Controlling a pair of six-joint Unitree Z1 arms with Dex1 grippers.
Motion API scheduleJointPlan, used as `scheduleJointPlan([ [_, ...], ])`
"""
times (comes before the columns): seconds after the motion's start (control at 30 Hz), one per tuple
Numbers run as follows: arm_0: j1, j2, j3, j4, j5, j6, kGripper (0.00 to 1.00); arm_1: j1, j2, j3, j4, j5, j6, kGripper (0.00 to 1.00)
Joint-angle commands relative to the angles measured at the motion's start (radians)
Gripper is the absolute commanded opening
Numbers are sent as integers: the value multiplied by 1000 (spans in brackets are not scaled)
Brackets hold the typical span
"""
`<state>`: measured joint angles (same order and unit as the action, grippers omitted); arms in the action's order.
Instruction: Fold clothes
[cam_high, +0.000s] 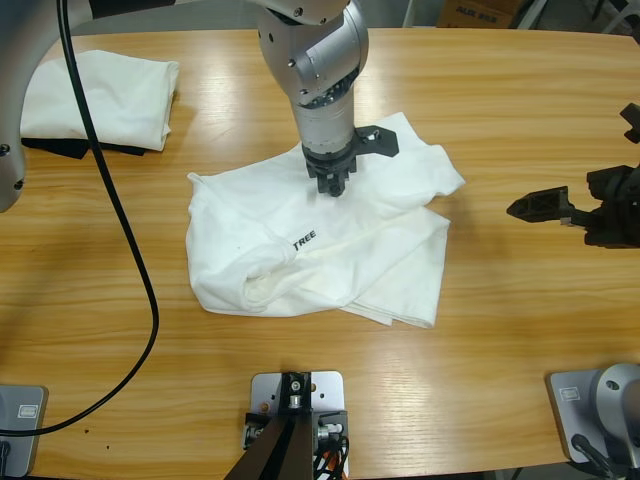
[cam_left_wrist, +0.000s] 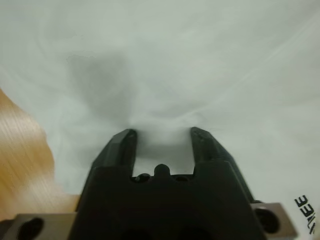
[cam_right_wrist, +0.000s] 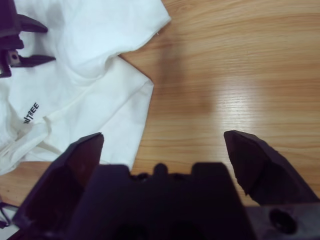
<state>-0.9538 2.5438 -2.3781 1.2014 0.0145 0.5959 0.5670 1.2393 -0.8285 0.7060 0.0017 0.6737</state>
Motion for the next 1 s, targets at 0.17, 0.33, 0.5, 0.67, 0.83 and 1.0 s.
scheduleJointPlan([
  [0.17,-2,81,-3,13,51,-73,0,-21,-49,32,-11,8,-23,973],
  [0.33,35,85,-7,14,75,-227,0,-21,-50,32,-11,8,-25,973],
  [0.5,69,82,-9,17,81,-333,0,-22,-49,32,-11,6,-28,973],
  [0.67,113,66,-86,20,96,-427,0,-22,-49,32,-11,6,-29,973],
  [0.83,124,108,-165,148,47,-486,0,-22,-48,35,-11,9,-29,973],
  [1.0,144,114,-182,161,-78,-495,976,-22,-43,42,-22,13,-29,973],
])
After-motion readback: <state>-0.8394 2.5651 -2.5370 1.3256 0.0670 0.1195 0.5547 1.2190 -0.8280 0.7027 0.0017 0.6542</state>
